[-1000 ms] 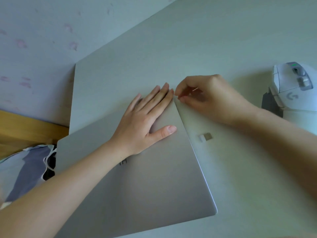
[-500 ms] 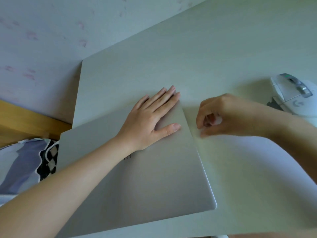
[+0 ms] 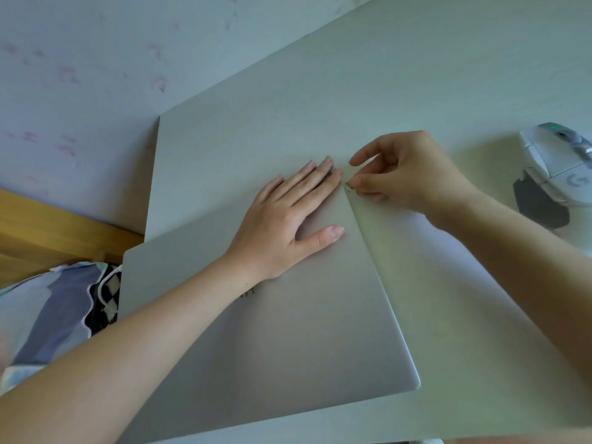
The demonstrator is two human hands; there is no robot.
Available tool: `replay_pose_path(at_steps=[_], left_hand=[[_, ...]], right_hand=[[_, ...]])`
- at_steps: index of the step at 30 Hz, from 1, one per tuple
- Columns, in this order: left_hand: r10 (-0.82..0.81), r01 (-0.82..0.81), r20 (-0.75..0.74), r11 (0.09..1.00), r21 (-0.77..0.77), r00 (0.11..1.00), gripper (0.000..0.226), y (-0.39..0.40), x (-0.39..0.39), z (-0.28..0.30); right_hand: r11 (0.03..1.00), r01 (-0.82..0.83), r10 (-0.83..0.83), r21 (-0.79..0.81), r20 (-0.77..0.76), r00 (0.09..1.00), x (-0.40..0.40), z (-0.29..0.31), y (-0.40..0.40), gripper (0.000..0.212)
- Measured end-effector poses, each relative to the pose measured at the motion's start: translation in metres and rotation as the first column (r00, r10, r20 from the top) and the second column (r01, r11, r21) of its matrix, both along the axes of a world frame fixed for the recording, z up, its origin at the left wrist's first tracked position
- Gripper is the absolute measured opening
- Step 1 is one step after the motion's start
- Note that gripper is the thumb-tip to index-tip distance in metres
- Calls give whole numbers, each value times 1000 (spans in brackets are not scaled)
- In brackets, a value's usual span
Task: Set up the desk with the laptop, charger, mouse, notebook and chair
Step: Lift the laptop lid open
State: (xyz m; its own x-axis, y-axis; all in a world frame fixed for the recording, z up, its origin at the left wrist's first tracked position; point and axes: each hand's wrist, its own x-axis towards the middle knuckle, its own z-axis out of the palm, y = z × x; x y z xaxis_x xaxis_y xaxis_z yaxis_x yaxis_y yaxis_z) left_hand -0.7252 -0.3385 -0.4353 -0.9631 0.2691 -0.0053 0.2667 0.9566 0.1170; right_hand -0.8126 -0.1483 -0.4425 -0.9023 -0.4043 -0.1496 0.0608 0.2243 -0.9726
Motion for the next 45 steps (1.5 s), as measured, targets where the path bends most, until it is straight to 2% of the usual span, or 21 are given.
replay_pose_path(at_steps=[8,13,22,24,28,30,31,33,34,36,40,45], left_hand=[[0,1,-21,1000,25,1000,70,0,0,0],[5,-4,-32,999,44,999,68,-1,0,0],[4,-3,-26,998,57,1000,68,-1,1,0],[5,-3,-32,998,65,999,68,-2,1,0],[4,-1,-54,998,63,999,68,-1,2,-1],[3,1,-79,999,55,997,67,-1,3,0],[-3,8,-96,999,48,995,67,-1,4,0],[-28,34,-146,998,43,989,64,0,6,-2],[-42,51,-180,998,48,983,62,0,7,-3],[-57,75,-241,995,67,969,57,0,8,-5],[-51,80,-266,992,99,963,53,0,8,-7],[-59,87,-293,993,83,954,53,1,6,-7]], right_hand=[[994,93,-92,56,-15,996,1,3,-4,9],[991,136,-136,3,18,991,7,1,-5,10],[991,131,-132,-15,-81,988,16,-5,-10,11],[992,122,-115,27,-174,978,20,-8,-8,14],[976,92,22,200,-505,863,29,-13,3,32],[967,47,117,251,-600,791,23,-15,10,35],[954,36,180,298,-664,726,19,-16,12,33],[923,39,303,384,-785,541,12,-18,15,29],[918,31,330,395,-807,490,10,-18,16,29],[930,-11,321,368,-797,511,8,-17,14,32],[954,-67,263,293,-702,662,10,-17,7,42],[968,-36,197,246,-670,715,14,-17,4,41]])
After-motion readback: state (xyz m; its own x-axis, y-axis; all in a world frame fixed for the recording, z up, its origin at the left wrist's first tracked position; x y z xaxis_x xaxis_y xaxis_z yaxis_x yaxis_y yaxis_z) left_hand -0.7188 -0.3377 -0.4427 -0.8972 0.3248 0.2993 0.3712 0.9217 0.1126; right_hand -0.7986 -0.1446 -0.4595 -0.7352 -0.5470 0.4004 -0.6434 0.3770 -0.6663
